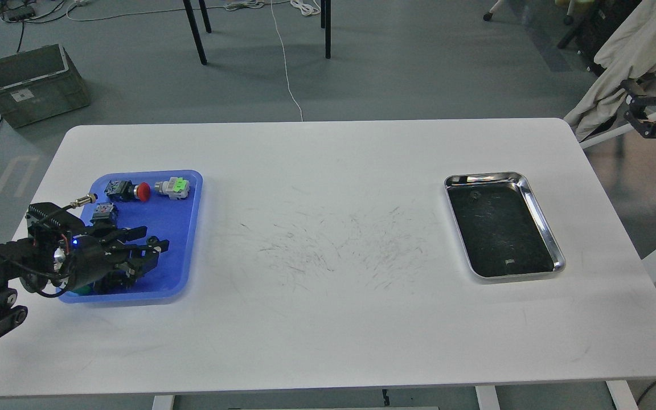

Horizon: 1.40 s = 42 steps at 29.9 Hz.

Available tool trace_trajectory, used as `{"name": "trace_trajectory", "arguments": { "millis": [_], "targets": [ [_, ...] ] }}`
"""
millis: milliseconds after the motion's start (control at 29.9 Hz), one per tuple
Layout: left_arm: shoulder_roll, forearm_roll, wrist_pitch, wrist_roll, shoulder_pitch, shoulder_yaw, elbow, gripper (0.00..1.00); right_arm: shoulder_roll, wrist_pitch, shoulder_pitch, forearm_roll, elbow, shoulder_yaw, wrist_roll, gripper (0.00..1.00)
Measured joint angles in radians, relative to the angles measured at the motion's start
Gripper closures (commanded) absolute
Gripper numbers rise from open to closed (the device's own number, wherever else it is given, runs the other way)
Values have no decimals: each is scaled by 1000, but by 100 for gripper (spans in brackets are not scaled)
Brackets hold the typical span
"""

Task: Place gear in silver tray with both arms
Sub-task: 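Grasp another black gear in the blue tray with the left gripper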

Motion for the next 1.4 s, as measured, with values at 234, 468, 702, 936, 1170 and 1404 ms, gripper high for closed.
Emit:
{"name": "trace_trajectory", "arguments": {
  "millis": [234,468,702,936,1170,1404],
  "targets": [
    [-31,0,10,0,1,2,51,48,-11,2,0,0,1,0,0,4],
    [-35,0,13,0,2,6,55,55,-13,2,0,0,0,-2,0,4],
    [-41,1,13,0,4,9,78,60,-14,2,-1,0,1,-4,0,4],
    [-46,11,32,0,8,14,91,64,-19,2,-4,0,2,-4,0,4],
    [-82,15,35,0,9,21,104,69,-30,2,-5,0,2,-5,0,4],
    [-86,19,35,-1,11,22,108,82,-35,4,-6,-1,2,-10,0,4]
  ]
}}
